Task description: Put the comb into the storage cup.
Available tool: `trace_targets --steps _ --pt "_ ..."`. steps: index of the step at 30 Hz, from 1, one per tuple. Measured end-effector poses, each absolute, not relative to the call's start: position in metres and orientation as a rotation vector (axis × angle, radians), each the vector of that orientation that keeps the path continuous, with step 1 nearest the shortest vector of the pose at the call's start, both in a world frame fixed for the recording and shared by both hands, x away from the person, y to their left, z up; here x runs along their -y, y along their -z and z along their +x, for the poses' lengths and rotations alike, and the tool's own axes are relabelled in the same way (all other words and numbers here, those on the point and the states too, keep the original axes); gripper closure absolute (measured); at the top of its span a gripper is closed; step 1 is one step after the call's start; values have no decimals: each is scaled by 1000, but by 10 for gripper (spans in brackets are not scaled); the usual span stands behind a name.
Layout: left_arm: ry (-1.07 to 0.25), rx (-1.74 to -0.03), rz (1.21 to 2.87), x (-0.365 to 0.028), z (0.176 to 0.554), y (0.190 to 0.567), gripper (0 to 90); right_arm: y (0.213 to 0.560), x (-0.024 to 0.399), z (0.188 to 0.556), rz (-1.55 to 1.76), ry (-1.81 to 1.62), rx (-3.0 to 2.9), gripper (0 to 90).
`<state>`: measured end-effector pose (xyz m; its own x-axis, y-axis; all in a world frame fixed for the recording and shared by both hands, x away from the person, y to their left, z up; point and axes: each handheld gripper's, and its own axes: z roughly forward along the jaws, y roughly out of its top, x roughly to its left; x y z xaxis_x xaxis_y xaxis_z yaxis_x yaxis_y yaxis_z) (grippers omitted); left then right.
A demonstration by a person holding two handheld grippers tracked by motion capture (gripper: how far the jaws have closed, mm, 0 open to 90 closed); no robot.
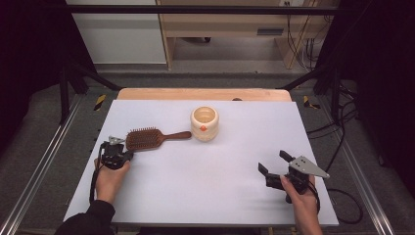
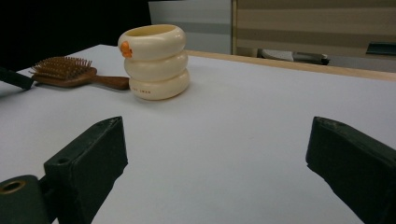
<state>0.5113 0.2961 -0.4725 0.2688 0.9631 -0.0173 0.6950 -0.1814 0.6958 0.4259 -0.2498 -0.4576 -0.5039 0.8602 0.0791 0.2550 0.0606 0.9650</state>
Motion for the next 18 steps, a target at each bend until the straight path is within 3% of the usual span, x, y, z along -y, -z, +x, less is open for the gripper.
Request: trace_targets --steps 18 --pt "-591 -1512 1939 -303 537 471 900 459 250 426 1112 -1463 -1817 56"
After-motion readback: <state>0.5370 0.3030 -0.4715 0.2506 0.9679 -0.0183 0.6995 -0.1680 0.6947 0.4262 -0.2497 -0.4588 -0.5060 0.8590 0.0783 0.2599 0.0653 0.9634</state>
